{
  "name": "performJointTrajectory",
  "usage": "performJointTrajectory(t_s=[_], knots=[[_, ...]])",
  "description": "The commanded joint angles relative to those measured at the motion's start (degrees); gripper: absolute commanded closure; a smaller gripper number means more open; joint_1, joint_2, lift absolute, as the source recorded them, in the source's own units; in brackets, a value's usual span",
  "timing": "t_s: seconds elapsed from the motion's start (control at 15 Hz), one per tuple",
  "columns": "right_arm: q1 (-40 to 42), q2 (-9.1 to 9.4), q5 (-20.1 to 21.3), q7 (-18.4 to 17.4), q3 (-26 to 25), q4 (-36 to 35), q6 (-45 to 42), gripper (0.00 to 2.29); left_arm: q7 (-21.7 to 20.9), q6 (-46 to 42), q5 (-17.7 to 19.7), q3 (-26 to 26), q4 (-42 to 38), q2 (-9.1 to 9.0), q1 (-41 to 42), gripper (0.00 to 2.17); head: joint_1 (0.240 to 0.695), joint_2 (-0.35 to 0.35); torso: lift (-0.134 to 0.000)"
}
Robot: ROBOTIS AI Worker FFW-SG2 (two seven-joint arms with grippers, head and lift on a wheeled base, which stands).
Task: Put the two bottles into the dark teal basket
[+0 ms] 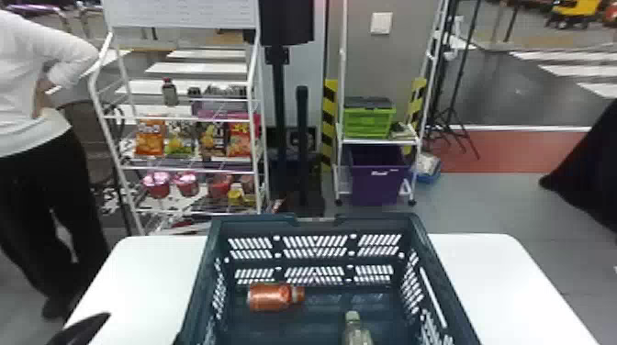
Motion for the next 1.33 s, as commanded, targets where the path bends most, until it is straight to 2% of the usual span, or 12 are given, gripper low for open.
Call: performJointTrajectory(t_s=[0.0,0.2,0.4,0.6,0.87,1.27], knots=[[-0.5,0.07,-2.1,2.5,-2.5,0.3,2.3,0.06,2.7,-16.6,-1.7,-3.0,7.1,-0.15,4.8,0.09,0.499,0.000,0.000],[-0.9,0.16,-2.4,4.1,-4.3,0.3,2.1,0.06,7.2,-29.6,-2.7,-5.2,14.8,-0.15,8.4,0.09,0.499,0.000,0.000],[-2.4,0.34,-3.4,5.6,-5.8,1.3,2.1,0.06,12.7,-32.9,-4.8,-9.4,20.7,-0.15,8.7,0.09,0.499,0.000,0.000],[-1.8,0.65,-3.9,8.3,-6.5,1.1,1.9,0.06,14.6,-32.2,-5.0,-11.6,21.4,-0.15,8.8,0.09,0.499,0.000,0.000],[-1.8,0.65,-4.1,8.5,-6.8,0.7,1.9,0.06,14.8,-23.4,-5.4,-12.5,17.8,-0.15,9.1,0.09,0.499,0.000,0.000],[-2.2,0.65,-5.0,9.5,-7.2,0.8,1.8,0.06,19.5,-21.7,-5.2,-14.7,16.7,-0.15,9.6,0.09,0.499,0.000,0.000]])
